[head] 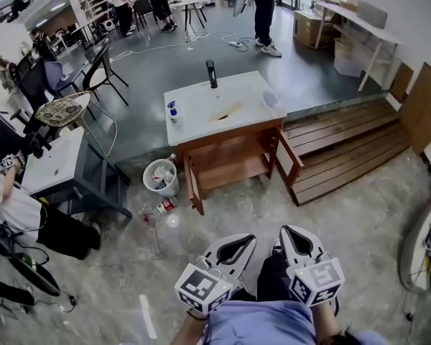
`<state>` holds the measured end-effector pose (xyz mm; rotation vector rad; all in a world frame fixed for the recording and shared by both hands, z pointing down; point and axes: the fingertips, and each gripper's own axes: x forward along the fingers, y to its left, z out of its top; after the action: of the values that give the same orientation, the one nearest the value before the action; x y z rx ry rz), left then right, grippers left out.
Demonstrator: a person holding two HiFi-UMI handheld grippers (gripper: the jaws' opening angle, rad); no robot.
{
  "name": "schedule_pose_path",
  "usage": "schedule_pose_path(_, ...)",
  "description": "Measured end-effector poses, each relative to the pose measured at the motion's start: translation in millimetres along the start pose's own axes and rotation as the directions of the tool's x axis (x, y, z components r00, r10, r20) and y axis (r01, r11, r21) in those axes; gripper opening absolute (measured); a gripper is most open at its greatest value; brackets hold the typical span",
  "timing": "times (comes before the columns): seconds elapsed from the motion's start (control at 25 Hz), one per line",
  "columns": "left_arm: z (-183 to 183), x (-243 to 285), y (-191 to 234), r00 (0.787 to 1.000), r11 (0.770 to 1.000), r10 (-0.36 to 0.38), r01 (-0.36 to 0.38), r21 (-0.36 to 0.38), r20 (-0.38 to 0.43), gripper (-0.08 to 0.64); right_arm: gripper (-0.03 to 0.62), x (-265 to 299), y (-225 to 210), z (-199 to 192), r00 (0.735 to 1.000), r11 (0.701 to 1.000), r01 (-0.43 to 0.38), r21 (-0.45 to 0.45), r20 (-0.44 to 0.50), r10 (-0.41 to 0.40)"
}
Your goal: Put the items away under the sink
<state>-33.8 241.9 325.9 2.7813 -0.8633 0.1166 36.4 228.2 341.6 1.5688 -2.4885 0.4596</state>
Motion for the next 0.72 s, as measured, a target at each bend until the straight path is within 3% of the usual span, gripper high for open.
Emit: schedule_pose_path(0.72, 47.0, 188.2, 87.6, 0.998, 0.998, 0.064, -0.065, -0.019, -0.029, 0.017, 0.009, 113.8, -175.5, 59.6, 0.997, 0.999, -0.054, -0.007, -0.063, 0.054)
